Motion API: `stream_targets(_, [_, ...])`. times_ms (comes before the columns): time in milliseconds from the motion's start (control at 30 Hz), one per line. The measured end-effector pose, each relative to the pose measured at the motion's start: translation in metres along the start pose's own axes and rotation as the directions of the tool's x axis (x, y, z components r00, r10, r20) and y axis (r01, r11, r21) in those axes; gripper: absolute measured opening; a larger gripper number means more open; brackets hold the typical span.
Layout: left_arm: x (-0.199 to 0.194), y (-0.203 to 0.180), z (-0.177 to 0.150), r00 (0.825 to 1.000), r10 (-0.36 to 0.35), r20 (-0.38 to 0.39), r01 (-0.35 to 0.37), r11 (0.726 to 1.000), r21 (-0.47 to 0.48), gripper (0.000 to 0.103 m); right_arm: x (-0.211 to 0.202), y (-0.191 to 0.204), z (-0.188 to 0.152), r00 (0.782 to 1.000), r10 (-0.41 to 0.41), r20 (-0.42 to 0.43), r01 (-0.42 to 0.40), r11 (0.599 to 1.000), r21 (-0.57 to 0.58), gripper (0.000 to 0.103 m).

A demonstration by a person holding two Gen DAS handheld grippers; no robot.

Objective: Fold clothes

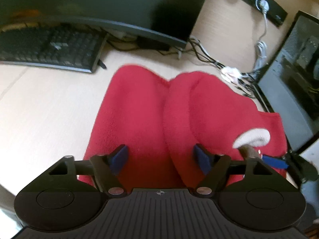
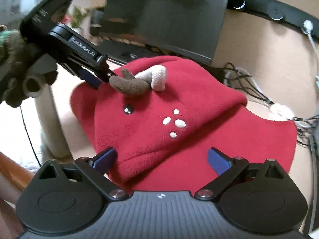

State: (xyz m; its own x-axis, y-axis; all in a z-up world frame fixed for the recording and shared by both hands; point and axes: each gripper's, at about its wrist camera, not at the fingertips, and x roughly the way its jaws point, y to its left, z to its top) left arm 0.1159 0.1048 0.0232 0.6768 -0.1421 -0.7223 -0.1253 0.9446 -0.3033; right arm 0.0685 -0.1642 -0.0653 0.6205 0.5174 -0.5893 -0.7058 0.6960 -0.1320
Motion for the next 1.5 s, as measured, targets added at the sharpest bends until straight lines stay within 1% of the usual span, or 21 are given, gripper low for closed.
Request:
stream_targets(100, [0.000,0.008,-0.002,0.999,-0.044,0.007,0.044,0.999,0.012,0.083,0.002,-0.002,0.013,0.998,-0.011,-0.060,0.015,0.997,0.071,0.103])
stream_targets(200, [-0.003,0.022,0.010,0.990,-0.132,0.039,0.133,0.991,-0.020,0.084,-0.015,-0.025,0.030,0.997,-0.001,-0.073,0.020,0.966,0.257,0.103])
stream_targets(267, [-0.008,0.030,0.025,0.972,-0.218,0.091,0.222,0.974,-0.034,0.088,-0.028,-0.046,0.038,0.999,-0.024,-0.037,0.036,0.926,0.376,0.103])
stream_targets(300, [-0.010,0.035,0.032,0.958,-0.260,0.118,0.266,0.963,-0.039,0.092,-0.031,-0.058,0.041,0.999,-0.046,-0.012,0.047,0.904,0.426,0.103])
stream_targets(333, [-0.013,0.039,0.040,0.943,-0.301,0.144,0.310,0.950,-0.043,0.093,-0.035,-0.070,0.045,0.997,-0.070,0.012,0.056,0.879,0.474,0.103])
stream_targets(433, [0.005,0.043,0.064,0.915,-0.370,0.163,0.383,0.922,-0.054,0.094,-0.029,-0.110,0.049,0.991,-0.105,0.081,0.037,0.805,0.592,0.103])
stream_targets(533, [0.042,0.048,0.064,0.940,-0.320,0.115,0.332,0.939,-0.096,0.094,0.005,-0.145,0.029,0.994,-0.070,0.086,-0.004,0.754,0.656,0.103])
stream_targets(600, [0.068,0.052,0.062,0.957,-0.280,0.078,0.288,0.949,-0.124,0.094,0.033,-0.162,0.006,0.999,-0.042,0.005,0.025,0.691,0.722,0.103])
stream_targets(633, [0.075,0.055,0.058,0.957,-0.276,0.087,0.286,0.950,-0.130,0.094,0.044,-0.164,-0.005,1.000,-0.019,-0.013,0.022,0.667,0.745,0.103])
stream_targets(733, [0.079,0.052,0.052,0.952,-0.280,0.127,0.294,0.950,-0.107,0.095,0.049,-0.155,-0.015,0.999,-0.053,0.013,0.028,0.706,0.708,0.103])
stream_targets(800, [0.080,0.048,0.051,0.952,-0.274,0.136,0.287,0.953,-0.093,0.096,0.049,-0.157,-0.016,0.999,-0.048,0.016,0.023,0.704,0.710,0.103])
stream_targets(867, [0.080,0.046,0.052,0.953,-0.266,0.144,0.280,0.956,-0.085,0.096,0.050,-0.162,-0.013,1.000,-0.015,-0.006,0.015,0.693,0.721,0.103])
stream_targets(933, [0.079,0.043,0.052,0.955,-0.256,0.149,0.270,0.959,-0.082,0.096,0.047,-0.164,-0.004,0.997,0.043,-0.067,0.018,0.702,0.712,0.103])
stream_targets(1000, [0.077,0.041,0.052,0.960,-0.239,0.145,0.253,0.963,-0.091,0.096,0.035,-0.161,0.011,0.993,0.063,-0.104,0.025,0.733,0.680,0.103])
stream_targets(1133, [0.076,0.041,0.053,0.967,-0.216,0.137,0.231,0.968,-0.103,0.096,-0.002,-0.130,0.027,0.999,0.040,0.027,-0.049,0.834,0.549,0.103])
stream_targets(1200, [0.076,0.042,0.053,0.967,-0.215,0.139,0.231,0.967,-0.106,0.096,0.003,-0.110,0.030,0.996,0.091,0.025,-0.091,0.866,0.492,0.103])
stream_targets(1233, [0.076,0.042,0.053,0.967,-0.215,0.138,0.230,0.967,-0.106,0.096,0.011,-0.101,0.029,0.995,0.103,-0.003,-0.089,0.879,0.468,0.103])
stream_targets(1300, [0.077,0.042,0.053,0.967,-0.214,0.137,0.230,0.967,-0.107,0.096,0.026,-0.083,0.021,0.998,0.045,-0.052,-0.022,0.926,0.377,0.103])
stream_targets(1333, [0.077,0.042,0.054,0.967,-0.214,0.136,0.229,0.967,-0.107,0.096,0.030,-0.075,0.018,0.999,0.015,-0.051,0.003,0.943,0.332,0.103])
stream_targets(1400, [0.077,0.041,0.054,0.968,-0.210,0.135,0.225,0.969,-0.106,0.097,0.030,-0.067,0.013,0.999,-0.016,-0.030,0.023,0.960,0.281,0.103])
stream_targets(1500, [0.075,0.039,0.054,0.971,-0.199,0.131,0.213,0.971,-0.109,0.097,0.030,-0.072,0.013,0.999,0.007,-0.044,0.006,0.958,0.288,0.103])
